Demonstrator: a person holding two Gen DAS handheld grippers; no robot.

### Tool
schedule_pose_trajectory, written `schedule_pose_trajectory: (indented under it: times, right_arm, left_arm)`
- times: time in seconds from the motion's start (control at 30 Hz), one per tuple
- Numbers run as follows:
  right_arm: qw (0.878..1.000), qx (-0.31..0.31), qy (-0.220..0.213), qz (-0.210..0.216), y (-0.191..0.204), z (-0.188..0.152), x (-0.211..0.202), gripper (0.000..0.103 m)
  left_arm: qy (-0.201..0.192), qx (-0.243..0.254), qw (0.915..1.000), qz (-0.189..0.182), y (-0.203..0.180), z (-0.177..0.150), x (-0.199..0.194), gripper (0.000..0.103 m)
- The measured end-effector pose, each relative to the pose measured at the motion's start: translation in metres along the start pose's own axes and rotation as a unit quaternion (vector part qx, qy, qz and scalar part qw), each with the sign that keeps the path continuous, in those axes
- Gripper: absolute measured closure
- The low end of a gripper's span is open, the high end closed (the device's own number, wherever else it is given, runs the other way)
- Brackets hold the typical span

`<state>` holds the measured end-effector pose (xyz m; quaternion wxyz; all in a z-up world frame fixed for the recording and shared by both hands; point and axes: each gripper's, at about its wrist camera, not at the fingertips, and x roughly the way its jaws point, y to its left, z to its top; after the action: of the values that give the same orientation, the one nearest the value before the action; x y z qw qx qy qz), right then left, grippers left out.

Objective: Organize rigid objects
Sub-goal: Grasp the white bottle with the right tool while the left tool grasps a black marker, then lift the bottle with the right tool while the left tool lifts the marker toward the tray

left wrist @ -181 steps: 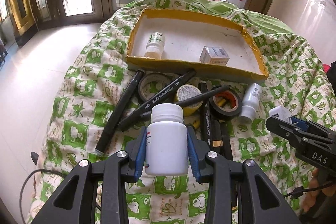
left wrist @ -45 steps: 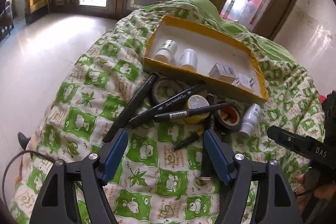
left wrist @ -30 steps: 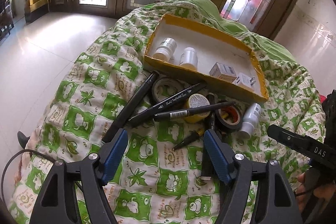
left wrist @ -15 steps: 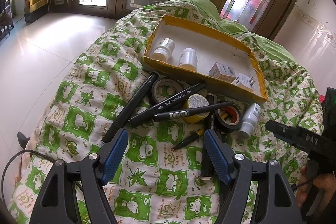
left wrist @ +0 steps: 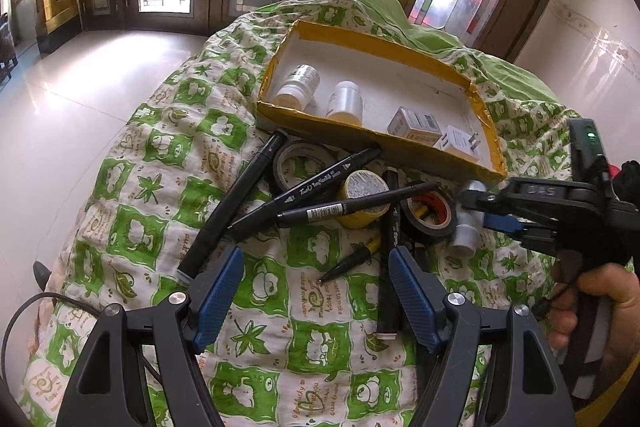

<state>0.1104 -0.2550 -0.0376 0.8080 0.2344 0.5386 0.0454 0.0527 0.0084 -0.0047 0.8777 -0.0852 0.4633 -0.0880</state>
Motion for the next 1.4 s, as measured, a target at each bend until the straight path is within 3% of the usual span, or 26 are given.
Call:
schedule_pose_trajectory:
  times: [0.23,0.4,0.53,0.67,0.73,1.0,1.2,1.4]
  right_arm:
    - [0.999,-0.036,-0.010,-0.012,0.009,-0.005,-0.008,0.068]
    - [0.998,-0.054,-0.016,-0.034,0.010,-0.013,-0.021,0.068]
    - [0.997,-0.058,-0.018,-0.047,0.003,-0.020,-0.032,0.068]
    - [0.997,-0.060,-0.015,-0.047,0.002,-0.021,-0.027,0.068]
    - [0.997,-0.065,-0.015,-0.049,0.004,-0.022,-0.024,0.068]
    - [0.995,-0.082,-0.013,-0.051,0.010,-0.024,-0.015,0.068]
    - [0.992,-0.108,0.030,-0.058,0.022,-0.038,0.002,0.071]
    - [0.994,-0.092,0.022,-0.047,0.019,-0.036,0.001,0.071]
  left_arm:
    - [0.024,0.016,0.9994,-0.020,-0.011,0.001,0.010,0.025]
    - [0.049,0.057,0.9968,-0.028,-0.038,0.005,0.029,0.028]
    - [0.078,0.077,0.9935,-0.030,-0.054,0.006,0.053,0.064]
    - [0.089,0.083,0.9922,-0.024,-0.060,0.009,0.068,0.069]
    - [0.089,0.076,0.9927,-0.030,-0.059,0.012,0.070,0.088]
    - [0.102,0.055,0.9919,-0.052,-0.045,0.000,0.051,0.088]
    - [0.102,0.044,0.9926,-0.047,-0.040,-0.016,0.037,0.088]
    - [0.104,0.022,0.9929,-0.054,-0.031,-0.015,0.041,0.088]
